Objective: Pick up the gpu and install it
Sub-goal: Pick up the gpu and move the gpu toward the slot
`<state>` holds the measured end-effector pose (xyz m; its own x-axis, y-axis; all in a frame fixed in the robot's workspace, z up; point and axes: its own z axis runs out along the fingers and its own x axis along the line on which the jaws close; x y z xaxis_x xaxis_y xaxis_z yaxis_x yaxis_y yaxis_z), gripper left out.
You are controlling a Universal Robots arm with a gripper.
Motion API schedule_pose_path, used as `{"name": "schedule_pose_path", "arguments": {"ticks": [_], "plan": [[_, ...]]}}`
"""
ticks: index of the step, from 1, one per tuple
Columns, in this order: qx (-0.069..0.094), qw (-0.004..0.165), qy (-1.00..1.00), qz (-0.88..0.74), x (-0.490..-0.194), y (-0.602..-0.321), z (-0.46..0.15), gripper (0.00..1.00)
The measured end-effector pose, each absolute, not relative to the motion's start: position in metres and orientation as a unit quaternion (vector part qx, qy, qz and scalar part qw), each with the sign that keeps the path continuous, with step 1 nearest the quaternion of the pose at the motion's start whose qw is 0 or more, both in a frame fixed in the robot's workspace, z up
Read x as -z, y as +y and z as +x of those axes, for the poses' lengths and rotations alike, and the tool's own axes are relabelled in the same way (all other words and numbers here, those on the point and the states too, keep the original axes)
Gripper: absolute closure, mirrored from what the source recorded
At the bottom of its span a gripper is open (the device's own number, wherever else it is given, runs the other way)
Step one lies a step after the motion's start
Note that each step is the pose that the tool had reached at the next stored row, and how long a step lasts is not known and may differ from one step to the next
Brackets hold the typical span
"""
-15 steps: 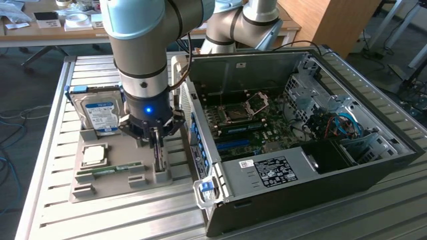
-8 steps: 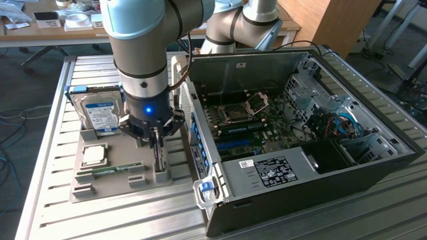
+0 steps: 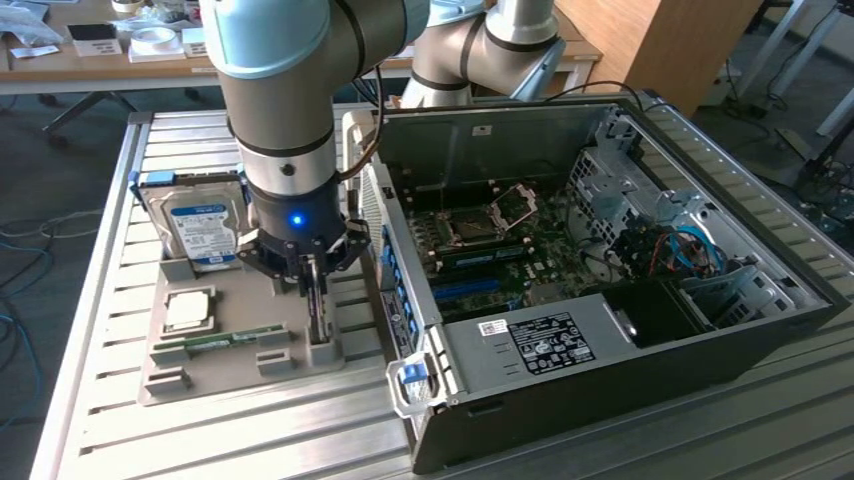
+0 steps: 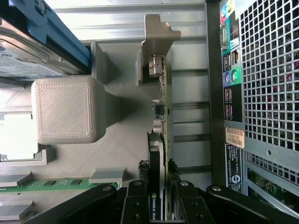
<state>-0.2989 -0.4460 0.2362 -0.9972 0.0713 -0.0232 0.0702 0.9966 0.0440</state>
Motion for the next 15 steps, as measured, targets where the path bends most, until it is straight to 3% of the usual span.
{"name": "schedule_pose_path", "arguments": {"ticks": [15], "plan": [[-0.022,0.012,0.999,0.031,-0.271,-0.446,-0.299,0.73]]}}
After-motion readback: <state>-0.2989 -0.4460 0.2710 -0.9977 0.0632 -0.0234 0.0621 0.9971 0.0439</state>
